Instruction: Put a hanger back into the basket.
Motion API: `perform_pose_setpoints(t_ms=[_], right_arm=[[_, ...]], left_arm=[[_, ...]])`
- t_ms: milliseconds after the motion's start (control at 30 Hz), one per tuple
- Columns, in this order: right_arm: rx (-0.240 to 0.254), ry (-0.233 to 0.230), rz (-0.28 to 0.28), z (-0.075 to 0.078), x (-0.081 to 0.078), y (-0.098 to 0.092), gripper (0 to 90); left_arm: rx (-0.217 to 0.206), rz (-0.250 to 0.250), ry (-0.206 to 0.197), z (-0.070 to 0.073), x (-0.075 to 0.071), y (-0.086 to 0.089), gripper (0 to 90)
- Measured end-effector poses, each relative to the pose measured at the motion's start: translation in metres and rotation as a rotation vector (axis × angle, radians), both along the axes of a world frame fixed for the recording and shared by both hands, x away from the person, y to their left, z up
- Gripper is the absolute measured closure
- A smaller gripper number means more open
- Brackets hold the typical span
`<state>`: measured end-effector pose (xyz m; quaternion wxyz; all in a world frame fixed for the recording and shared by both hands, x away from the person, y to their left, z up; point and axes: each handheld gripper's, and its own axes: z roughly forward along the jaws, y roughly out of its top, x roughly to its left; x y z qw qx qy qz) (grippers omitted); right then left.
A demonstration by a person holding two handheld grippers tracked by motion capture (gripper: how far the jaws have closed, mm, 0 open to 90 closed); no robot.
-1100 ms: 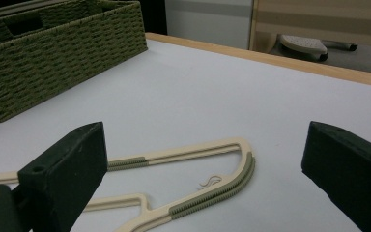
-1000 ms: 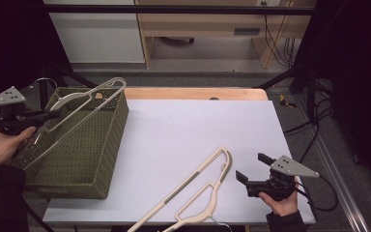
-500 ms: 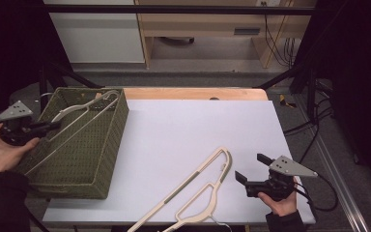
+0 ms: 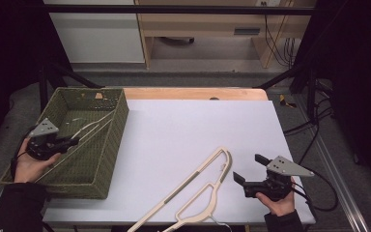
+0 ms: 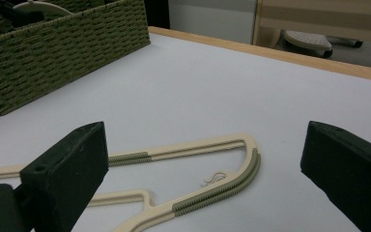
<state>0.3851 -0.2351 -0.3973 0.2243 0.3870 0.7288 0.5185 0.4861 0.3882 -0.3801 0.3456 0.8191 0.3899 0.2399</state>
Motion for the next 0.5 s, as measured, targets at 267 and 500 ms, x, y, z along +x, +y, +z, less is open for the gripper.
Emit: perform_pose_setpoints(t_ms=[267,500], right_arm=[[-0.006,0.001,0.002,-0.001,0.001,0.001,3.7],[-0.008,0.004,0.004,-0.002,0.0,0.002,3.6]], left_arm=[[0.01,-0.036,0.075,-0.011,-0.001,-0.007,76.6],[0.083,-0.06,0.147,-0.02,0.001,-0.018,72.5]])
